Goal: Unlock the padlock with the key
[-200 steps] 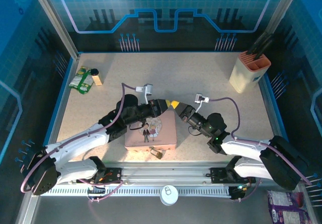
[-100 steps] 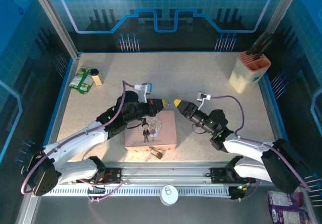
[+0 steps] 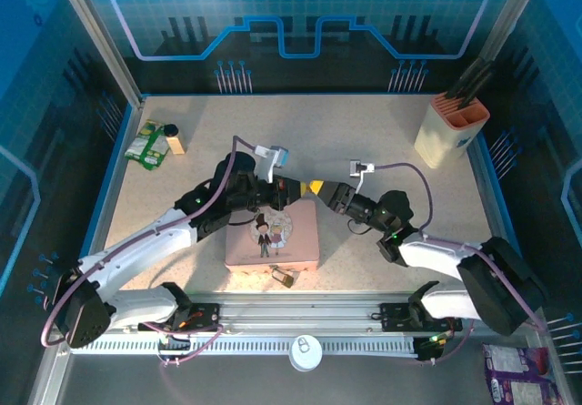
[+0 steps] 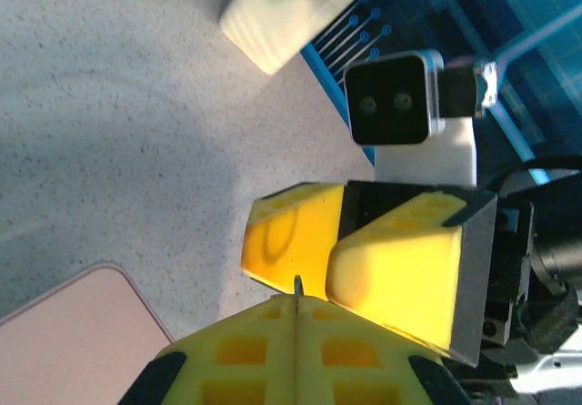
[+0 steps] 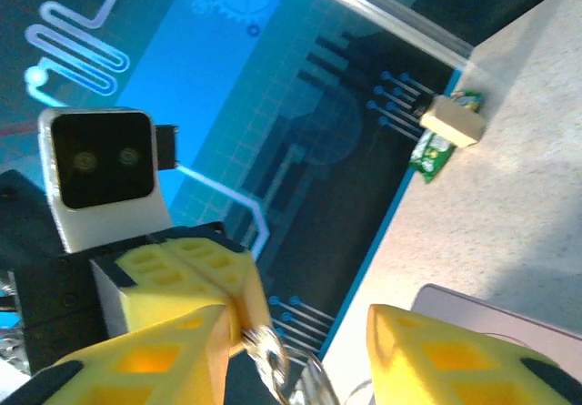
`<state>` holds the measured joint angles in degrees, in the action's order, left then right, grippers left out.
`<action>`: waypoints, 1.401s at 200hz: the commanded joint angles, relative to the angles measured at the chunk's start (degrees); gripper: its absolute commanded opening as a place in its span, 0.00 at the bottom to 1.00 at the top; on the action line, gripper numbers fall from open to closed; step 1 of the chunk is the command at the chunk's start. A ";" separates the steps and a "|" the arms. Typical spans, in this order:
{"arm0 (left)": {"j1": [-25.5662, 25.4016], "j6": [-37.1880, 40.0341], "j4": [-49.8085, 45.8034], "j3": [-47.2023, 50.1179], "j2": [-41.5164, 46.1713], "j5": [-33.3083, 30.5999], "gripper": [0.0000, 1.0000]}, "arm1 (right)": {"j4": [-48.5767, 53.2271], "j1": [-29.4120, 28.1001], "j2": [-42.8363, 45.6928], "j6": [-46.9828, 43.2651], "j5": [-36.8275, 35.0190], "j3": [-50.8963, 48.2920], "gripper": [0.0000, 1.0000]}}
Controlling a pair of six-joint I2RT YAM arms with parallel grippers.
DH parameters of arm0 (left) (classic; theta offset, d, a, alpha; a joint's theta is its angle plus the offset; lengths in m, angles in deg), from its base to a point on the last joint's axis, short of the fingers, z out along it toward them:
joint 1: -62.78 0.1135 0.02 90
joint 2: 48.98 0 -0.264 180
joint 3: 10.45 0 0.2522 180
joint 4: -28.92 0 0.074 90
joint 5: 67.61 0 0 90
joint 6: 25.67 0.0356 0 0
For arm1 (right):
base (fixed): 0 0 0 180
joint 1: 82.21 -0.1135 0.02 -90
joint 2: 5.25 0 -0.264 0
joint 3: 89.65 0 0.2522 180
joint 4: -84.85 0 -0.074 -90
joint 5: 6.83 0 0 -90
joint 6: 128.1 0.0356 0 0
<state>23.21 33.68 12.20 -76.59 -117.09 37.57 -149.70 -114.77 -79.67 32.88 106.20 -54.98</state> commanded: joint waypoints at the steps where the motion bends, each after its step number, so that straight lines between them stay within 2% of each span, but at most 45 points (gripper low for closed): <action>1: 0.27 1.80 -2.58 -2.64 -0.38 1.87 0.00 | -9.93 0.09 -3.35 3.38 3.71 2.23 0.36; 37: 0.36 1.91 -2.81 -2.55 0.18 0.30 0.00 | -13.20 -0.39 -6.89 5.05 4.51 3.01 0.26; 90: 1.22 1.46 -2.36 -2.02 1.44 -1.79 0.00 | -13.25 -0.58 -6.54 4.59 3.87 1.34 0.26; 123: 3.43 -1.38 0.55 -1.37 2.73 0.74 0.00 | -12.99 -1.32 -5.19 4.83 3.96 1.34 0.26; 160: 3.60 -1.27 -0.46 -2.11 2.09 1.45 0.00 | -11.61 -1.98 -3.71 4.21 4.25 2.36 0.20; 209: 3.64 -2.08 0.40 -1.59 1.94 3.25 0.00 | -9.58 -2.12 -2.41 3.38 3.94 2.71 0.18; 280: 3.64 -1.25 -0.50 -1.12 2.46 2.32 0.00 | -6.81 -2.15 -1.41 2.96 3.54 2.56 0.00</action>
<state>26.62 32.52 12.44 -77.31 -115.58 40.15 -155.86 -115.71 -83.21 37.30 108.93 -53.38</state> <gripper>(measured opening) 0.053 0.066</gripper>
